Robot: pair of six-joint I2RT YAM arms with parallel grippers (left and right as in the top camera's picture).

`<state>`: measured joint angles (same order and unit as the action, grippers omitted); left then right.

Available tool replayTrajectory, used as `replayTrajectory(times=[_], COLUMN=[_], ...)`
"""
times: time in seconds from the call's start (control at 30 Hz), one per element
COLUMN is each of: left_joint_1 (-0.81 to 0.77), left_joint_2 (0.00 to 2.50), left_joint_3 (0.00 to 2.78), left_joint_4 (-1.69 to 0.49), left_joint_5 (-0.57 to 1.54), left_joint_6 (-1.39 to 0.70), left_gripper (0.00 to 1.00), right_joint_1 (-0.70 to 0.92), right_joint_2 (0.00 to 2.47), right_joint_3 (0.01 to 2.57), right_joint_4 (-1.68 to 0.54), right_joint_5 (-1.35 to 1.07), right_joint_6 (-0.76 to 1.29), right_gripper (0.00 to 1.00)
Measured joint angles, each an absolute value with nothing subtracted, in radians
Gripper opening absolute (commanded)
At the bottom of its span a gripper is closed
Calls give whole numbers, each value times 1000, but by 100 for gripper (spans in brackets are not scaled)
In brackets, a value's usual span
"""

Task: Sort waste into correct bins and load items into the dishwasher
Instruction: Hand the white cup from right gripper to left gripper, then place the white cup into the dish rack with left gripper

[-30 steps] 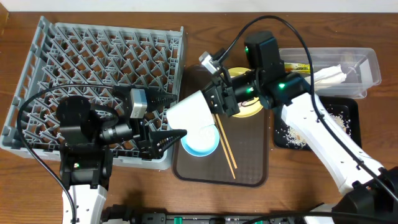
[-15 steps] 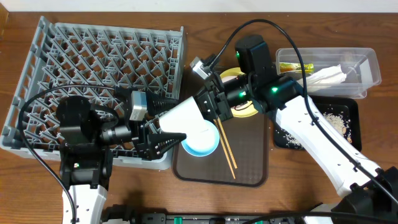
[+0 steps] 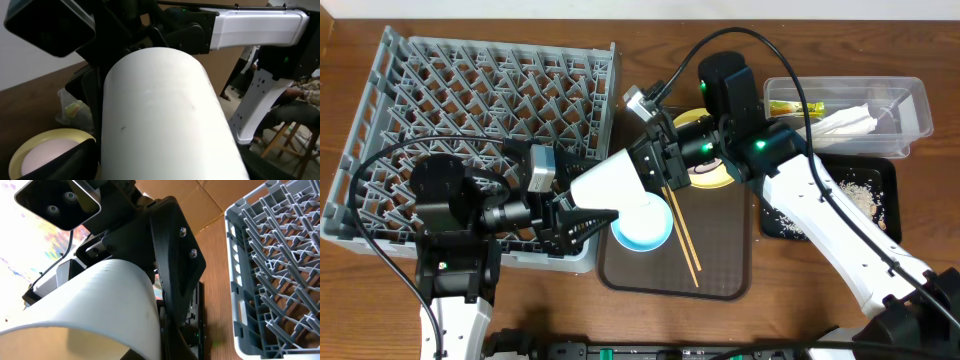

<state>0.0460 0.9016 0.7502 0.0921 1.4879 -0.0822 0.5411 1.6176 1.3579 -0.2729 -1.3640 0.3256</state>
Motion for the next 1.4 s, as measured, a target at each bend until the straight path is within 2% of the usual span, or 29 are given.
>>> replayTrajectory(times=[0.17, 0.3, 0.37, 0.6, 0.67, 0.7, 0.83, 1.0, 1.13, 1.4], left_joint_1=[56, 57, 57, 51, 51, 51, 70, 100, 113, 116], left_joint_2=[901, 902, 902, 902, 902, 902, 902, 902, 902, 904], left_joint_3=[752, 752, 752, 752, 752, 751, 751, 751, 751, 814], left_joint_4=[115, 130, 134, 134, 120, 92, -15, -149, -265, -567], left_joint_5=[1486, 1486, 1486, 1473, 1434, 1395, 1279, 1088, 860, 407], left_joint_6=[-82, -93, -93, -93, -93, -89, -48, 9, 30, 15], left_gripper=[68, 65, 63, 60, 60, 60, 59, 58, 57, 52], right_joint_1=[540, 540, 541, 543, 521, 491, 389, 315, 297, 240], right_joint_2=[1618, 1619, 1619, 1619, 1619, 1619, 1619, 1619, 1619, 1619], right_joint_3=[1357, 1357, 1357, 1357, 1357, 1357, 1358, 1358, 1359, 1436], right_joint_4=[-274, -269, -270, -285, -305, -325, -445, -566, -661, -1023], right_joint_5=[-1350, -1348, -1349, -1346, -1340, -1327, -1227, -1036, -888, -504], right_joint_6=[331, 329, 330, 333, 335, 334, 300, 242, 204, 103], right_gripper=[1, 4, 18, 40, 51, 53, 57, 53, 50, 50])
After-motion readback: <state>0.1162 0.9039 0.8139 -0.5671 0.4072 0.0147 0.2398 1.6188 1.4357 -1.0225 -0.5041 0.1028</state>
